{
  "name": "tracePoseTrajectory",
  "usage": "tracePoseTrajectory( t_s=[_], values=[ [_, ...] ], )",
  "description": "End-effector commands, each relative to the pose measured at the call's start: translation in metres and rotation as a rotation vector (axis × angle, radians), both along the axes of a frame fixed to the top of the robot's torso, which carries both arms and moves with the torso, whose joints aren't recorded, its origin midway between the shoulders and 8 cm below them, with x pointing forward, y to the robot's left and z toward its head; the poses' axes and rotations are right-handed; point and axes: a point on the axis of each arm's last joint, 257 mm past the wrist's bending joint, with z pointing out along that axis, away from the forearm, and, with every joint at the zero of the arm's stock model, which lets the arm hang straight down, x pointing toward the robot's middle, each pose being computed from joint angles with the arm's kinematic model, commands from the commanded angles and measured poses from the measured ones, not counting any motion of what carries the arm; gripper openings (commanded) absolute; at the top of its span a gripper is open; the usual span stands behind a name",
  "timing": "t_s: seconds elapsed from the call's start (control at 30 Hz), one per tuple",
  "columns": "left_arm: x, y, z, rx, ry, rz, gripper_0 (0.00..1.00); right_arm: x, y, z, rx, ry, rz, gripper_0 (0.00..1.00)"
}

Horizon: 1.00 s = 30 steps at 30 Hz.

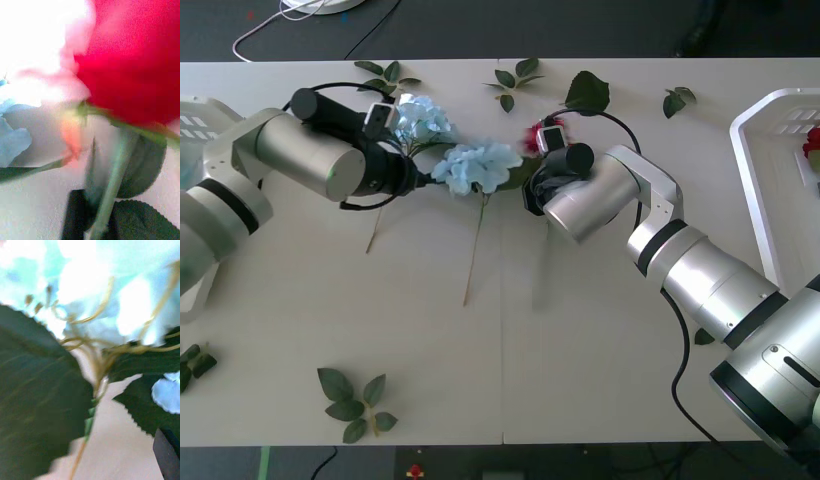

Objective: Place the red flowers into the right box and the blue flowers into the left box. If a person shows an open palm, hand one flower to the person first, then continue sorting.

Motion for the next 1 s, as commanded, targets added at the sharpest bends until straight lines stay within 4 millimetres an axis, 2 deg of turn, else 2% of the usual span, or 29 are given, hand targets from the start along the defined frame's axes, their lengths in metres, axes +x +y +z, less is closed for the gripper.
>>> tracePoseTrajectory(
  t_s=[0.03,0.13,0.4,0.47,0.53,0.63,0.67,0.7,0.73,0.77,0.87,0.97,1.0],
  values=[
    [0.017,-0.028,0.035,0.028,-0.077,-0.076,1.0,0.011,0.027,0.03,0.025,-0.054,0.045,0.0],
    [0.015,-0.029,0.032,0.039,-0.075,-0.084,1.0,0.013,0.023,0.033,0.035,-0.056,0.038,0.0],
    [0.017,-0.017,0.022,0.079,-0.075,-0.077,1.0,0.022,0.0,0.067,0.097,-0.066,0.0,0.0],
    [0.023,-0.015,0.015,0.086,-0.106,-0.081,1.0,0.023,-0.02,0.088,0.082,-0.073,-0.02,0.0],
    [0.027,-0.012,0.008,0.094,-0.124,-0.078,1.0,0.025,-0.034,0.101,0.066,-0.081,-0.036,0.0],
    [0.032,-0.006,0.0,0.11,-0.145,-0.07,1.0,0.028,-0.067,0.126,0.026,-0.104,-0.067,0.0],
    [0.033,-0.005,-0.001,0.118,-0.148,-0.07,0.91,0.029,-0.076,0.13,0.015,-0.108,-0.075,0.0],
    [0.034,-0.003,-0.002,0.141,-0.156,-0.075,0.57,0.03,-0.094,0.14,-0.011,-0.116,-0.094,0.0],
    [0.035,-0.002,-0.001,0.148,-0.161,-0.076,0.38,0.03,-0.103,0.144,-0.022,-0.118,-0.104,0.0],
    [0.035,-0.002,-0.001,0.151,-0.162,-0.075,0.0,0.03,-0.121,0.152,-0.042,-0.12,-0.127,0.0],
    [0.035,-0.002,-0.001,0.151,-0.162,-0.075,0.0,0.028,-0.163,0.167,-0.079,-0.124,-0.18,0.0],
    [0.037,-0.004,0.001,0.147,-0.172,-0.078,0.0,0.025,-0.225,0.186,-0.139,-0.128,-0.233,0.0],
    [0.037,-0.003,0.001,0.148,-0.172,-0.077,0.0,0.025,-0.236,0.19,-0.151,-0.133,-0.24,0.0]
  ],
)
